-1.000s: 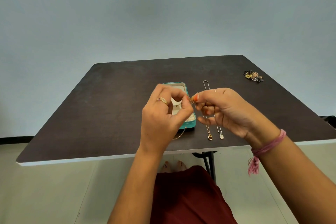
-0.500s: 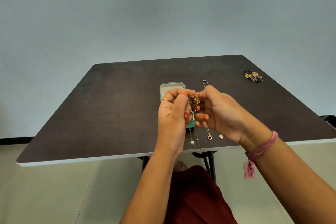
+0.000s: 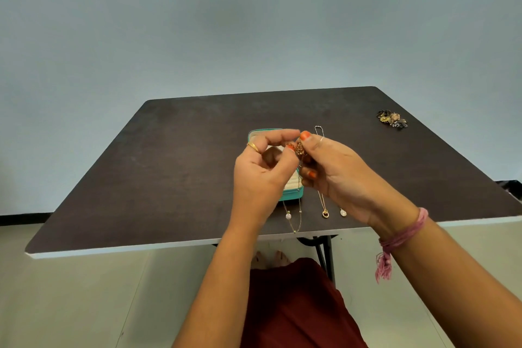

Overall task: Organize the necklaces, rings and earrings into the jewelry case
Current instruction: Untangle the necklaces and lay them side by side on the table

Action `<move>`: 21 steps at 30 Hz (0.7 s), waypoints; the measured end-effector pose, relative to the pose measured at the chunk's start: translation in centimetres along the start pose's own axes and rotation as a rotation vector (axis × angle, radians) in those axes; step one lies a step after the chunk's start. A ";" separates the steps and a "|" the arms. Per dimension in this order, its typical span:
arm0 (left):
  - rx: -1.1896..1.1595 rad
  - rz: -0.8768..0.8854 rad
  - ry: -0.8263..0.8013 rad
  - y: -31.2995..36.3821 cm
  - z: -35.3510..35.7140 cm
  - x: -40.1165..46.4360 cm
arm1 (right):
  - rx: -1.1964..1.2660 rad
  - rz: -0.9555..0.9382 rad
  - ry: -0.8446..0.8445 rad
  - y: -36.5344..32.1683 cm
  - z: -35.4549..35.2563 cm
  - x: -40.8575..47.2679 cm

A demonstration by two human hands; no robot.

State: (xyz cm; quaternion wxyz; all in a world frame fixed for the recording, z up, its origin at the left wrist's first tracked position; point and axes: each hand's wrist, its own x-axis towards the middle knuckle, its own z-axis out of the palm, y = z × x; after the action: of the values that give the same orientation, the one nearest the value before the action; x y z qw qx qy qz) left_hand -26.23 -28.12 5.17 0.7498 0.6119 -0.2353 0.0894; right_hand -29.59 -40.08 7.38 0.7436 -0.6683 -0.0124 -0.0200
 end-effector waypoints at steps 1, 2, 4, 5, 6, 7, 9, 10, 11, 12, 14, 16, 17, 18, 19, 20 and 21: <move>0.098 0.063 -0.004 -0.1 -0.3 0.1 | -0.035 -0.005 0.001 0.1 -0.1 0.0; 0.177 0.130 -0.005 -0.2 -0.5 0.2 | -0.064 -0.011 0.002 0.1 -0.1 0.0; 0.290 0.240 -0.007 -0.2 -0.9 0.5 | -0.082 -0.014 0.006 0.2 -0.1 0.1; 0.332 0.276 -0.009 -0.1 -1.0 0.6 | -0.075 -0.011 0.008 0.2 -0.1 0.1; 0.353 0.286 -0.003 -0.1 -1.1 0.6 | -0.065 -0.003 0.010 0.1 -0.1 0.2; 0.336 0.261 0.009 -0.1 -1.2 0.5 | -0.054 0.006 0.013 0.1 -0.1 0.3; 0.180 0.098 0.019 -0.1 -1.0 0.4 | -0.036 0.032 0.019 -0.1 -0.1 0.2; 0.072 -0.013 0.017 0.0 -0.9 0.4 | -0.031 0.049 0.018 -0.2 -0.2 0.2; -0.041 -0.121 0.010 0.1 -0.7 0.4 | -0.029 0.063 0.015 -0.2 -0.2 0.2; -0.156 -0.221 0.002 0.3 -0.4 0.4 | -0.027 0.072 0.012 -0.1 -0.2 0.3; -0.335 -0.380 -0.023 0.6 -0.1 0.5 | -0.016 0.083 0.008 -0.1 -0.2 0.3; -0.378 -0.438 -0.057 0.8 -0.1 0.5 | -0.003 0.101 0.013 -0.3 -0.3 0.3; -0.365 -0.441 -0.069 0.8 -0.2 0.6 | 0.004 0.112 0.013 -0.4 -0.5 0.3; -0.346 -0.436 -0.073 0.8 -0.3 0.6 | 0.016 0.121 0.009 -0.5 -0.6 0.3; -0.334 -0.427 -0.077 0.8 -0.4 0.6 | 0.030 0.126 0.004 -0.5 -0.7 0.3; -0.341 -0.416 -0.083 0.8 -0.5 0.6 | 0.042 0.126 -0.005 -0.6 -0.9 0.3; -0.371 -0.409 -0.090 0.8 -0.5 0.6 | 0.045 0.120 -0.014 -0.7 -0.9 0.3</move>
State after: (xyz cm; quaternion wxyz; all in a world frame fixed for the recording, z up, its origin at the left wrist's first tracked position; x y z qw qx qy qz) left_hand -25.89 -27.52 6.07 0.8402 0.5023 -0.1525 -0.1357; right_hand -29.35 -41.09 7.97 0.7583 -0.6509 0.0221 0.0299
